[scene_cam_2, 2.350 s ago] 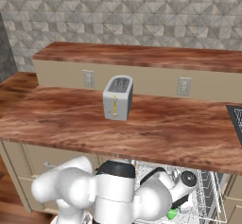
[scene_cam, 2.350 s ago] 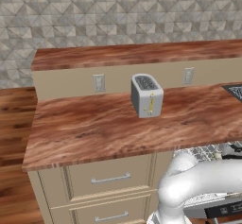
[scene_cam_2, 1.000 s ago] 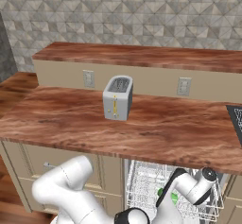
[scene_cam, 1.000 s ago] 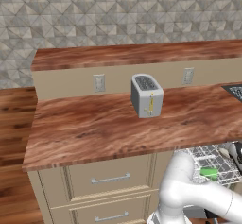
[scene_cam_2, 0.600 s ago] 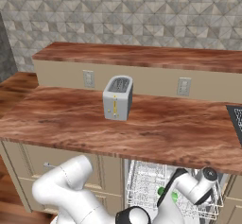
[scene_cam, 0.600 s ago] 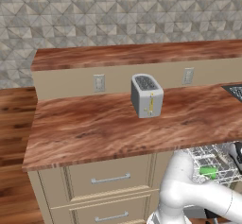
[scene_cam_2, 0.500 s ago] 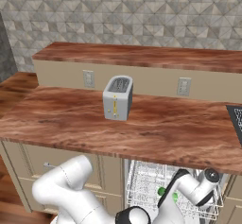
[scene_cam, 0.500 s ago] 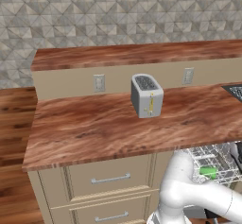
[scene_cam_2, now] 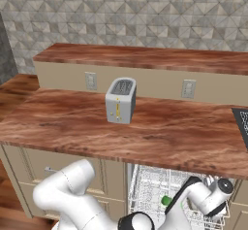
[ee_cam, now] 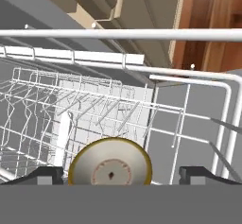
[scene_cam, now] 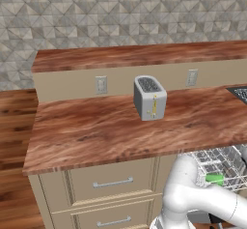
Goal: Pick up the cup and bowl from the counter, place them in the dishwasher, and close the dishwasher door.
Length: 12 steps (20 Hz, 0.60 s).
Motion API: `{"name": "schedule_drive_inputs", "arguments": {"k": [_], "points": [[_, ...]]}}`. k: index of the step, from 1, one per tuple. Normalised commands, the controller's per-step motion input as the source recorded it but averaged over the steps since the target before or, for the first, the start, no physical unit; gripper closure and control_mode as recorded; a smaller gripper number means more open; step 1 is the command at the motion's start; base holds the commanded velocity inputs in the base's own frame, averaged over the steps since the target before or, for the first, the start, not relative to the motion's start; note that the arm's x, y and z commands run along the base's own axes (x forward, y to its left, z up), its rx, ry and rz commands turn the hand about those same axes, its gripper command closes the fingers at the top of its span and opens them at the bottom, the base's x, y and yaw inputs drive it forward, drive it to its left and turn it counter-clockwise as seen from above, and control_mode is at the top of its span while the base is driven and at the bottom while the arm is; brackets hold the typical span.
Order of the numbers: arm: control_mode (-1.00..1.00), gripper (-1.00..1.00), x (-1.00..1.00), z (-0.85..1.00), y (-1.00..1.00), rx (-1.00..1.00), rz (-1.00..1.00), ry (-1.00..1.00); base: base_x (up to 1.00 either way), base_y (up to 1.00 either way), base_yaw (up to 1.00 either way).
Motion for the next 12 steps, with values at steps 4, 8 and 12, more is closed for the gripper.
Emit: {"name": "schedule_drive_inputs", "arguments": {"k": [4,8,12], "points": [[-1.0,-1.0,-0.23,0.0,-0.13,0.0,0.02,0.0,0.0,0.0,0.0],[-1.0,-1.0,-0.23,0.16,-0.1,0.0,0.0,-0.02,0.0,0.0,0.0],[-1.0,-1.0,-0.07,0.47,0.0,0.0,0.0,0.0,0.0,0.0,0.0]]}}
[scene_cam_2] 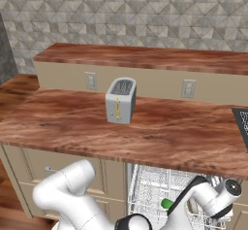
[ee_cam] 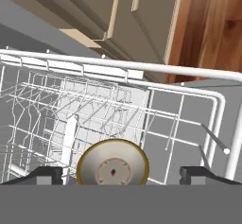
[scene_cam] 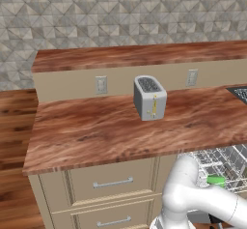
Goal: Pick up the cup and bowl from the counter, place them in the dishwasher, and close the dishwasher door.
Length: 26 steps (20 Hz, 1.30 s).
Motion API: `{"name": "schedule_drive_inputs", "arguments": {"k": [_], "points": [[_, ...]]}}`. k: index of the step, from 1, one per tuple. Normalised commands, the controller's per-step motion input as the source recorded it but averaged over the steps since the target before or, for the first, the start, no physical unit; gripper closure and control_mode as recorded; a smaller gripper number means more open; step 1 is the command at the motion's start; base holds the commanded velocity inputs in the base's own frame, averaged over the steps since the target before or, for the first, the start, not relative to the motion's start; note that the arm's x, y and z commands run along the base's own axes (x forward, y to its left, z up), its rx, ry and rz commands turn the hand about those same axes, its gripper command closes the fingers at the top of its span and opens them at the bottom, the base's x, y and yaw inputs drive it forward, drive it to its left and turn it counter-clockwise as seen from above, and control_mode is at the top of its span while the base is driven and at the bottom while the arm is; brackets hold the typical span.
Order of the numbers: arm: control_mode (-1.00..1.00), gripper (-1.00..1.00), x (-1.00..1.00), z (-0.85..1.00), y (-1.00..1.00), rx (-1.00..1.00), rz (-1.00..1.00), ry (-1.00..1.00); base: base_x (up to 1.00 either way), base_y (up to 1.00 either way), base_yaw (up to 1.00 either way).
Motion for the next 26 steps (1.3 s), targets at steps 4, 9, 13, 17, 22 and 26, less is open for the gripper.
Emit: {"name": "schedule_drive_inputs", "arguments": {"k": [4,9,13,17,22,26], "points": [[-1.0,-1.0,-0.08,0.49,0.0,0.01,0.0,0.0,0.0,0.0,0.0],[-1.0,-1.0,-0.09,0.29,-0.02,0.04,0.0,0.0,0.0,0.0,0.0],[-1.0,-1.0,-0.19,0.12,-0.07,0.07,0.0,-0.01,0.0,0.0,0.0],[-1.0,-1.0,-0.25,0.11,-0.1,0.06,0.0,-0.02,0.0,0.0,0.0],[-1.0,-1.0,-0.23,0.05,-0.17,0.08,0.0,-0.02,0.0,0.0,0.0],[-1.0,-1.0,-0.24,0.02,-0.22,0.1,0.0,-0.02,0.0,0.0,0.0]]}}
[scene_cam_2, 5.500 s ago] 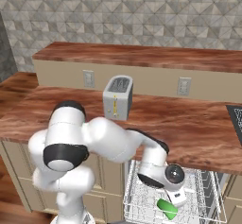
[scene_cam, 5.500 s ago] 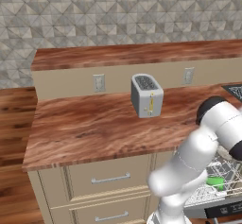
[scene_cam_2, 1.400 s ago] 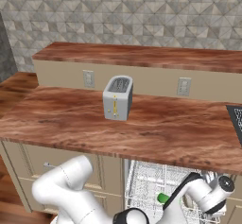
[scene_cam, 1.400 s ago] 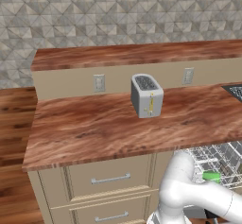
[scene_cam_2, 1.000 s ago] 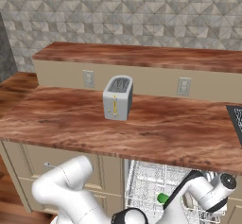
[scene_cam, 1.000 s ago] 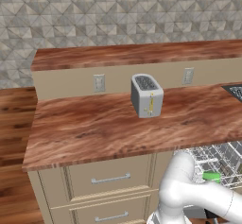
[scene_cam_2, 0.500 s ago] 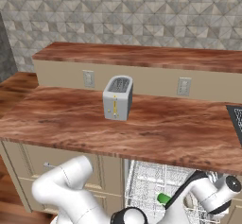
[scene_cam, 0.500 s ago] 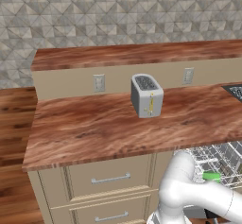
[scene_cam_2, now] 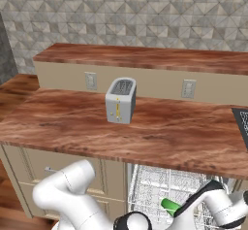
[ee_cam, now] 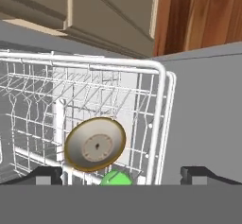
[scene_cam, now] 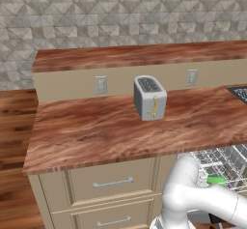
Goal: Pick up the cup and bowl from the counter, place them in the dishwasher, and close the dishwasher door.
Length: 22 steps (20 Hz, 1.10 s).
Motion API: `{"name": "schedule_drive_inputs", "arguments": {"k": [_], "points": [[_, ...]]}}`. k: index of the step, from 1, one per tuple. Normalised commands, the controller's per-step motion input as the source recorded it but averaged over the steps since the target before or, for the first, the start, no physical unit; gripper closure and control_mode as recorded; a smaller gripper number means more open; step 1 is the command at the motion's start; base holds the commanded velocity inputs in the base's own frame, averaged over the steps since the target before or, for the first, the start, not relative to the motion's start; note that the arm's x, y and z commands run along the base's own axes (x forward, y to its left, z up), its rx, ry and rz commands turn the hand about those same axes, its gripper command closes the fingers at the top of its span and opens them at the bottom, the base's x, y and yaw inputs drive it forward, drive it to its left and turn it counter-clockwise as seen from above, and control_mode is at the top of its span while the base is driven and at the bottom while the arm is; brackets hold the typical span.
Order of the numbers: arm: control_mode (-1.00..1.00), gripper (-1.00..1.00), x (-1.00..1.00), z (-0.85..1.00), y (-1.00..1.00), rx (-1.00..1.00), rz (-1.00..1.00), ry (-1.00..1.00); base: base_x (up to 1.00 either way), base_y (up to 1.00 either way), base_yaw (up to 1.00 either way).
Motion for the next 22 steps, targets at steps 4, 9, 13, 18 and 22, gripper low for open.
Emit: {"name": "schedule_drive_inputs", "arguments": {"k": [4,9,13,18,22], "points": [[-1.0,-1.0,-0.32,0.05,-0.17,0.1,0.0,-0.03,0.0,0.0,0.0],[-1.0,-1.0,-0.39,0.0,-0.02,0.05,0.01,-0.05,0.0,0.0,0.0],[-1.0,-1.0,-0.5,0.0,0.17,-0.01,0.03,-0.11,0.0,0.0,0.0],[-1.0,-1.0,-0.43,-0.05,0.39,-0.09,0.05,-0.13,0.0,0.0,0.0],[-1.0,-1.0,-0.36,-0.22,0.65,-0.23,0.04,-0.15,0.0,0.0,0.0]]}}
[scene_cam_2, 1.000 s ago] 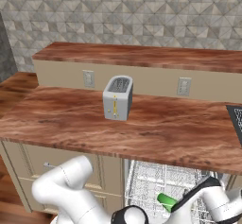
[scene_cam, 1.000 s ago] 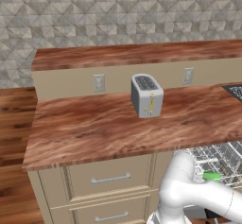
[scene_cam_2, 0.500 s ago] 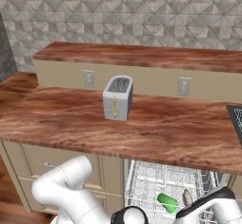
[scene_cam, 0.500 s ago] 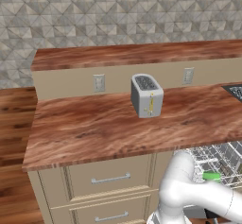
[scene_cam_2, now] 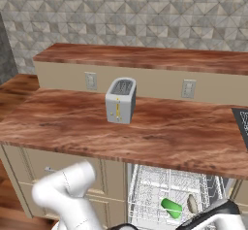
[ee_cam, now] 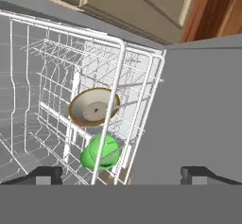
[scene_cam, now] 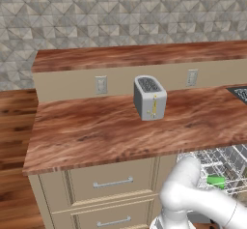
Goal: Pick up the cup and bowl from the counter, place them in the dishwasher, and close the dishwasher door.
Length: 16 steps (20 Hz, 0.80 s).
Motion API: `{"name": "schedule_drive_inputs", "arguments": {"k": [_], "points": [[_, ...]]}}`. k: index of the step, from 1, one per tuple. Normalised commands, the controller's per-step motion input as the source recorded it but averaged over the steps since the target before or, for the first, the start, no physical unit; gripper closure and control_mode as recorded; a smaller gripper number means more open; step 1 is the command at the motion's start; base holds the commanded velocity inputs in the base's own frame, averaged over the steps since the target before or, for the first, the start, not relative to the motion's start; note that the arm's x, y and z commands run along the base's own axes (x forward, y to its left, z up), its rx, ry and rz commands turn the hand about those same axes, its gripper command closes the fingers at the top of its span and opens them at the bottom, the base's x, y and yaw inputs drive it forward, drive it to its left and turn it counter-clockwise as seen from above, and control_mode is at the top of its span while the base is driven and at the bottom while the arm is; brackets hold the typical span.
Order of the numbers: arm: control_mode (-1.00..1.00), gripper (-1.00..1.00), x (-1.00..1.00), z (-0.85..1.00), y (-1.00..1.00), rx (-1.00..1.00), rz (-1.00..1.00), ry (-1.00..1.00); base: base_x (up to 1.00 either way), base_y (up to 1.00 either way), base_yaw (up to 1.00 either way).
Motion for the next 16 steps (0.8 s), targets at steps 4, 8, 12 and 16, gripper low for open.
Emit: {"name": "schedule_drive_inputs", "arguments": {"k": [4,8,12,16], "points": [[-1.0,-1.0,-0.5,-0.14,0.58,-0.21,0.02,-0.17,0.0,0.0,0.0],[-1.0,-1.0,-0.74,0.47,0.26,-0.07,0.0,-0.2,0.0,0.0,0.0],[-1.0,-1.0,-0.78,0.59,0.11,-0.01,0.0,-0.18,0.0,0.0,0.0],[-1.0,-1.0,-0.62,0.07,0.26,-0.06,0.0,-0.16,0.0,0.0,0.0]]}}
